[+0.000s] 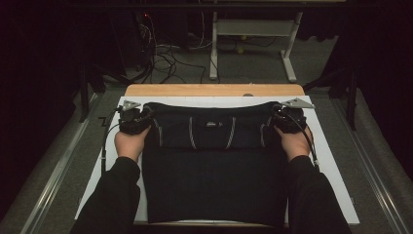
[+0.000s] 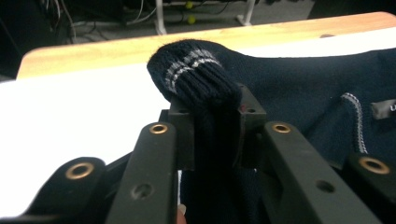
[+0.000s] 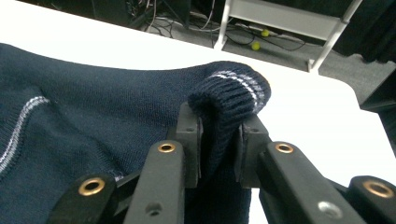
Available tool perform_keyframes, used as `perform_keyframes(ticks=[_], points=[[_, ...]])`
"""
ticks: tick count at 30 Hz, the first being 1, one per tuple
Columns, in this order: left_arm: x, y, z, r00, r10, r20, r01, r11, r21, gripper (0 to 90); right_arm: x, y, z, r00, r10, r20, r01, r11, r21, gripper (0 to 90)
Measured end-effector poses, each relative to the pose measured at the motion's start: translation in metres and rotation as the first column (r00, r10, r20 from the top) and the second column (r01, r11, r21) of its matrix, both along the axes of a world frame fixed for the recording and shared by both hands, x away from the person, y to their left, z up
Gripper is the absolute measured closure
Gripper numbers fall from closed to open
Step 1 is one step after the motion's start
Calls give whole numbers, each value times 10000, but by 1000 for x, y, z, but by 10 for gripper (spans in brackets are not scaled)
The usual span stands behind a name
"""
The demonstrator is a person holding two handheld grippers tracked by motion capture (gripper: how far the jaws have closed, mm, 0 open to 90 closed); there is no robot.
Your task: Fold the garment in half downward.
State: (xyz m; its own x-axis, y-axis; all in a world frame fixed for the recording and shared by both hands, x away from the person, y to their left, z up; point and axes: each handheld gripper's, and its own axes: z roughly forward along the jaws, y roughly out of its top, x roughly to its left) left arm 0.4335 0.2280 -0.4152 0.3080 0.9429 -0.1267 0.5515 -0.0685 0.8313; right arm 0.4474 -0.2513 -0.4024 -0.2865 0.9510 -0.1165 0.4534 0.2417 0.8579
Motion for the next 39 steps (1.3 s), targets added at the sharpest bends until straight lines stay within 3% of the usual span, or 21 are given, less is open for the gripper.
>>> perform_keyframes(ticks=[2, 4, 7, 10, 16, 20, 23, 25, 27, 29, 34, 36, 38, 39], points=[[4, 0, -5, 9995, 74, -291, -75, 10000, -31, 645, 1, 2, -1, 10000, -69, -68, 69, 10000, 42, 715], [6, 0, -7, 9984, 101, -550, -103, 9999, -34, 474, 2, 3, -4, 9997, -148, -208, 149, 9999, 41, 559], [3, 0, -8, 9985, 184, -521, -167, 9994, 317, 291, 0, 3, -9, 9983, -307, -503, 299, 9994, -177, 407], [-3, 4, -11, 9982, 92, -598, -87, 9999, 84, 249, -6, -1, -13, 9984, -254, -510, 257, 9997, 56, 336], [-16, 4, -23, 9918, -527, -1162, 476, 9978, -463, 249, -23, -4, -19, 9973, 313, -662, -289, 9989, 373, 308], [-27, -4, -36, 9810, -1274, -1463, 1226, 9916, -419, 260, -36, -2, -30, 9945, 737, -739, -702, 9963, 498, 339], [-34, -8, -46, 9732, -1645, -1607, 1571, 9859, -584, 289, -44, 0, -40, 9895, 980, -1061, -924, 9941, 567, 371], [-36, -11, -52, 9685, -1801, -1722, 1737, 9835, -512, 325, -47, 3, -48, 9847, 1094, -1360, -1036, 9934, 489, 392], [-37, -14, -55, 9675, -1703, -1869, 1700, 9853, -179, 384, -48, 4, -55, 9771, 1186, -1765, -1126, 9927, 435, 431], [-36, -15, -58, 9644, -1748, -1984, 1740, 9845, -213, 440, -47, 6, -59, 9723, 1212, -2000, -1179, 9926, 285, 452], [-36, -17, -60, 9601, -1959, -1994, 2008, 9796, 46, 587, -47, 8, -63, 9655, 1367, -2217, -1303, 9905, 434, 596], [-37, -18, -60, 9581, -2084, -1966, 2155, 9764, 152, 655, -47, 9, -64, 9628, 1468, -2268, -1388, 9890, 513, 712], [-38, -19, -59, 9592, -2105, -1886, 2195, 9752, 277, 722, -48, 10, -62, 9631, 1455, -2263, -1376, 9892, 504, 824], [-39, -19, -58, 9613, -2074, -1815, 2160, 9760, 291, 742, -49, 10, -61, 9640, 1442, -2234, -1377, 9895, 445, 832]])
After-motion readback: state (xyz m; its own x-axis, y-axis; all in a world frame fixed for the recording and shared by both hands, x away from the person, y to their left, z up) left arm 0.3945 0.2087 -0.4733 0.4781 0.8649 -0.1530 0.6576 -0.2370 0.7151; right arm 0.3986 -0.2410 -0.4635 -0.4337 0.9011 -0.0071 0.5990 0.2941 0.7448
